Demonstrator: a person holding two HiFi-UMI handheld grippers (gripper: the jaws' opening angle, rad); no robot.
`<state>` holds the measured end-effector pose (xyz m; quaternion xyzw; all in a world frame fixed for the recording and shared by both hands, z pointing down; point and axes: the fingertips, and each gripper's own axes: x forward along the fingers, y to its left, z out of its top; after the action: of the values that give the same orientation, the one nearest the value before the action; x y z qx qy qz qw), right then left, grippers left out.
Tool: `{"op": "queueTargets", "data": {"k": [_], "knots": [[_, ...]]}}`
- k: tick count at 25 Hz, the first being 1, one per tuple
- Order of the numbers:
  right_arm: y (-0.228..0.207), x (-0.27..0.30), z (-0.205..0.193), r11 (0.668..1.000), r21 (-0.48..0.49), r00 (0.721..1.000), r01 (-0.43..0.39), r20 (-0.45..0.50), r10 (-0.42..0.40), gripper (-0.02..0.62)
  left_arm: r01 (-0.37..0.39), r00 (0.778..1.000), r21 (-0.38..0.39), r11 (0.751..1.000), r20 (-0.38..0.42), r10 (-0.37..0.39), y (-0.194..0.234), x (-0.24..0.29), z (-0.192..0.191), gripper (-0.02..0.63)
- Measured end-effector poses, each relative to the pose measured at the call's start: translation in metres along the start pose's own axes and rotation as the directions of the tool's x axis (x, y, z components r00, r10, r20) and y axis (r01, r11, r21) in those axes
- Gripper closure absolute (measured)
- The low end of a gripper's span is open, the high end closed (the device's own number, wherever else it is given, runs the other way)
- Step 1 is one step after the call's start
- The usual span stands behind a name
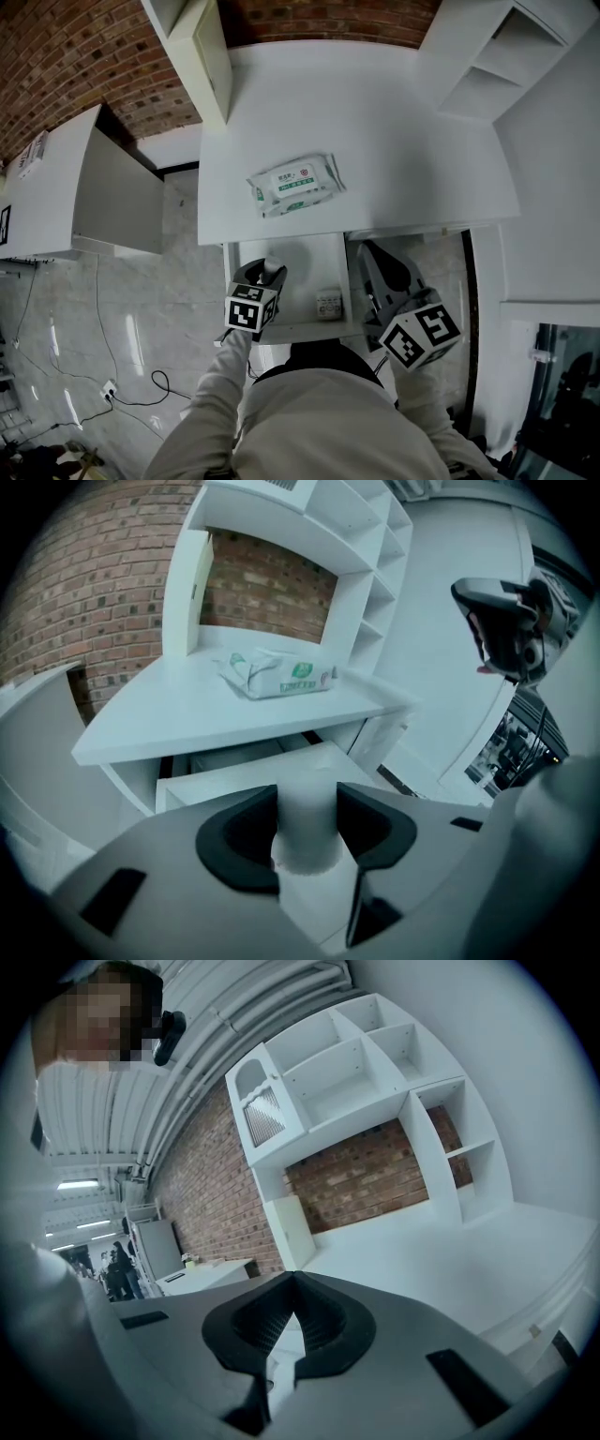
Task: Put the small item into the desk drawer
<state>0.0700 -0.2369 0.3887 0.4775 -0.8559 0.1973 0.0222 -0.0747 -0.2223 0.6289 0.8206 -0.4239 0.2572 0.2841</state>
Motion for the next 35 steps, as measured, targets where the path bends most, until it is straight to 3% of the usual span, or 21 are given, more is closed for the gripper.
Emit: {"op": "queueTargets", "data": {"k": [5,10,15,26,31,33,35], "knots": [[0.001,0.001,-0.001,1.000,0.008,1.000,0.001,-0.015,-0.001,0.568,0.001,0.992,-0.017,1.000,-0.129,-0.003,0.009,0.027,-0.035,0.414],[0.001,0.002,-0.004,1.000,0.008,1.000,-0.016,-0.024,0.016,0.568,-0.014,0.978,-0.015,1.000,-0.209,0.010,0.015,0.047,-0.054,0.414],[0.002,0.006,-0.008,1.000,-0.004,0.999,-0.027,-0.041,0.027,0.568,-0.077,0.955,-0.035,0.996,-0.291,0.064,0.028,0.055,-0.070,0.414],[-0.004,0.011,-0.009,1.000,-0.010,0.998,-0.026,-0.054,0.026,0.568,-0.064,0.909,-0.030,0.997,-0.414,0.046,0.032,0.079,-0.113,0.414],[-0.008,0.012,-0.012,1.000,-0.007,0.998,-0.020,-0.062,0.020,0.568,-0.082,0.869,0.003,0.997,-0.489,0.073,0.038,0.076,-0.129,0.414],[-0.010,0.012,-0.013,1.000,-0.007,0.998,-0.018,-0.066,0.018,0.568,-0.051,0.869,-0.018,0.999,-0.493,0.036,0.031,0.085,-0.139,0.414],[-0.011,0.012,-0.013,1.000,-0.007,0.997,-0.016,-0.070,0.016,0.568,-0.062,0.860,-0.001,0.998,-0.508,0.053,0.032,0.083,-0.139,0.414]]}}
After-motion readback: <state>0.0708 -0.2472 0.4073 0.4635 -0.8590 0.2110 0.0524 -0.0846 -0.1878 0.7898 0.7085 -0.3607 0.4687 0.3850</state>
